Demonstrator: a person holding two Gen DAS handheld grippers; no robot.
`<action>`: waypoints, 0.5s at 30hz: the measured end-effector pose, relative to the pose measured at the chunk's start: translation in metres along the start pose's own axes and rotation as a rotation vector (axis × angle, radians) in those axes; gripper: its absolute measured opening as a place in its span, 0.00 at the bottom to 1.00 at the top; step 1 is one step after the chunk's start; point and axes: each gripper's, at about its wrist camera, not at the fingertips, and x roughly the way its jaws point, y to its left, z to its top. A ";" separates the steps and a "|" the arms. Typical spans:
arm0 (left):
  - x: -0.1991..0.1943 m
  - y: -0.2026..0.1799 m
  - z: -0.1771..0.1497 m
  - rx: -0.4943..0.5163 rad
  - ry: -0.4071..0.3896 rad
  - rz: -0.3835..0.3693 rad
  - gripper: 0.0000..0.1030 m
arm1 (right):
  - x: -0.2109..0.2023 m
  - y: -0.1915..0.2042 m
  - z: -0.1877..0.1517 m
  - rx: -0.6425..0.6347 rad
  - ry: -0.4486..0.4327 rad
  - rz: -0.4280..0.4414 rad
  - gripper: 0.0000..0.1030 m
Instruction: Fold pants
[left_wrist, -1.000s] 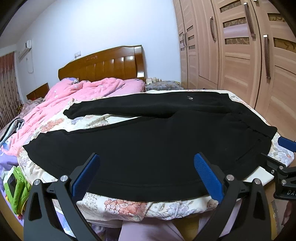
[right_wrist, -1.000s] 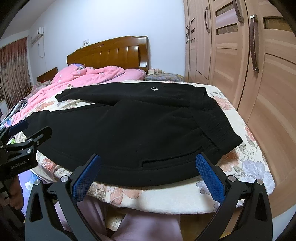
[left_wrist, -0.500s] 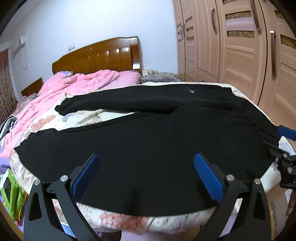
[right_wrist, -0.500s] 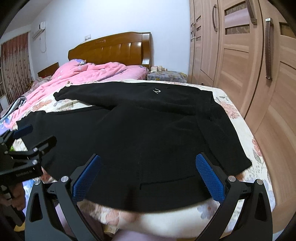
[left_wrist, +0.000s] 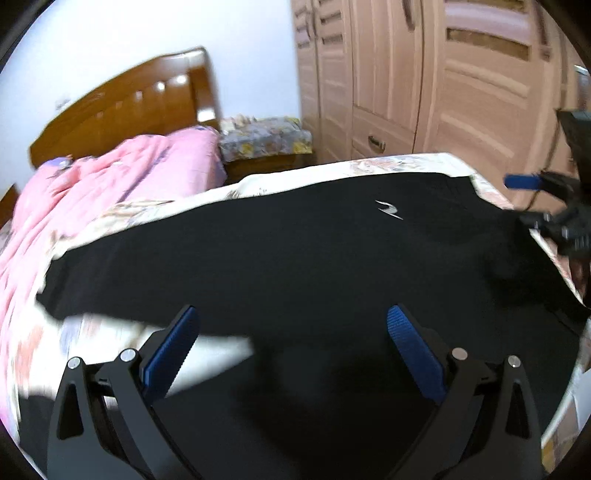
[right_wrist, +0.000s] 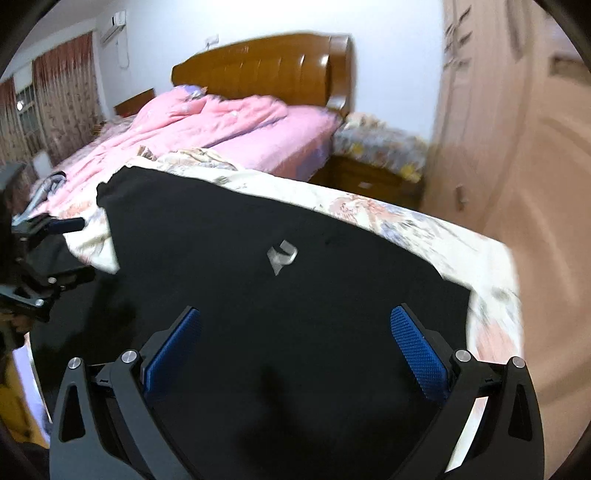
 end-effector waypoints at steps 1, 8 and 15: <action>0.019 0.008 0.014 0.015 0.025 -0.026 0.98 | 0.020 -0.014 0.015 0.005 0.030 0.030 0.96; 0.122 0.070 0.078 0.022 0.101 -0.246 0.98 | 0.115 -0.068 0.061 -0.063 0.176 0.095 0.83; 0.166 0.079 0.096 0.205 0.108 -0.344 0.89 | 0.153 -0.083 0.062 -0.147 0.252 0.167 0.71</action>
